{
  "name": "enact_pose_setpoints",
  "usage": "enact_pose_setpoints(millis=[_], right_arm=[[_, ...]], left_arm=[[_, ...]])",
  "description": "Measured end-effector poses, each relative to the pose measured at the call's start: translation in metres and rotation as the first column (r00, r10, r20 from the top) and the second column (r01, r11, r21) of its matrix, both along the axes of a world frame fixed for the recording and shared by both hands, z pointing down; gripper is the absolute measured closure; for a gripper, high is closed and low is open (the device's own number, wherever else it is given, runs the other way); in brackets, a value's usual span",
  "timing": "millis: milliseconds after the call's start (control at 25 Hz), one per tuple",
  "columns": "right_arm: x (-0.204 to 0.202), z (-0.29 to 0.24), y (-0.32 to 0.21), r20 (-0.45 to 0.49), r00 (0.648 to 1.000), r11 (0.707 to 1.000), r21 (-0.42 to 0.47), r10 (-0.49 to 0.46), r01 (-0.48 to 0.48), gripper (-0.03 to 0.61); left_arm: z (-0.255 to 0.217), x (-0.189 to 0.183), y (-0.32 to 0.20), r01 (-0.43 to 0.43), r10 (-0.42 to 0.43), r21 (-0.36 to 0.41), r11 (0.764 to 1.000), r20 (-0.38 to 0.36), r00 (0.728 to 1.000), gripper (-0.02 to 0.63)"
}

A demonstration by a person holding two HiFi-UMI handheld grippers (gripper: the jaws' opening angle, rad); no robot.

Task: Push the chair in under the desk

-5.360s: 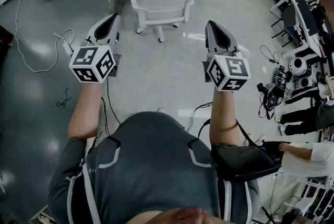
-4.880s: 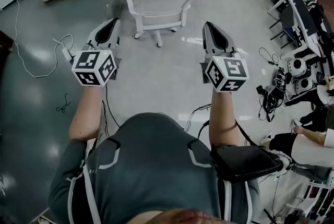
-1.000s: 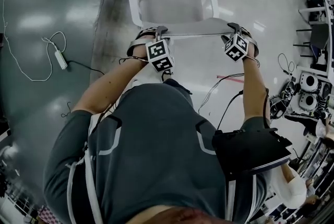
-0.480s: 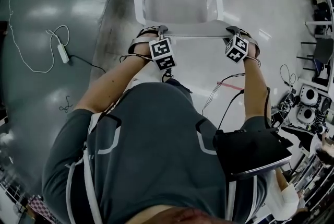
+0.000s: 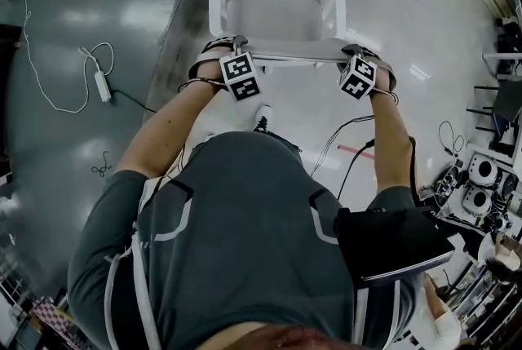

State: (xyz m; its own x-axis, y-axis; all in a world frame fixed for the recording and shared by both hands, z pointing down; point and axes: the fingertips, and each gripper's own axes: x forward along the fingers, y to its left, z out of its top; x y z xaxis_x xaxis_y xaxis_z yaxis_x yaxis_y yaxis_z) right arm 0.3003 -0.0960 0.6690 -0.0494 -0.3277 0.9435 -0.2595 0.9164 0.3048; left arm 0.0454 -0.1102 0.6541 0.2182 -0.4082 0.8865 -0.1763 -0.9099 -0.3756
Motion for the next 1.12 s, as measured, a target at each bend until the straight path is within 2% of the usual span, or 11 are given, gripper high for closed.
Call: enact_pose_setpoints(millis=[200,400,560,840,1000,1120], right_arm=[[-0.008,-0.001,-0.019,0.040,0.998,0.999,0.018,-0.044,0.043,0.428],[-0.002,0.004,-0.045,0.061,0.995,0.996,0.048,-0.077,0.074,0.425],[0.006,0.002,-0.061,0.040,0.997,0.996,0.066,-0.066,0.064,0.422],[-0.017,0.004,-0.090,0.059,0.996,0.994,0.094,-0.062,0.057,0.423],[-0.034,0.003,-0.116,0.050,0.998,0.993,0.116,-0.034,0.028,0.425],[-0.043,-0.002,-0.139,0.043,0.999,0.995,0.100,-0.013,0.008,0.423]], left_arm=[[0.001,-0.008,-0.018,0.054,-0.052,-0.054,0.997,0.033,0.998,0.446],[0.003,-0.005,-0.037,0.096,-0.094,-0.037,0.995,0.054,0.994,0.443],[0.007,0.002,-0.049,0.101,-0.099,-0.058,0.993,0.047,0.994,0.442],[0.014,-0.022,-0.093,0.133,-0.127,-0.048,0.990,0.102,0.987,0.434],[0.015,-0.040,-0.125,0.120,-0.110,-0.080,0.990,0.113,0.987,0.434],[0.010,-0.049,-0.149,0.099,-0.091,-0.073,0.992,0.103,0.990,0.434]])
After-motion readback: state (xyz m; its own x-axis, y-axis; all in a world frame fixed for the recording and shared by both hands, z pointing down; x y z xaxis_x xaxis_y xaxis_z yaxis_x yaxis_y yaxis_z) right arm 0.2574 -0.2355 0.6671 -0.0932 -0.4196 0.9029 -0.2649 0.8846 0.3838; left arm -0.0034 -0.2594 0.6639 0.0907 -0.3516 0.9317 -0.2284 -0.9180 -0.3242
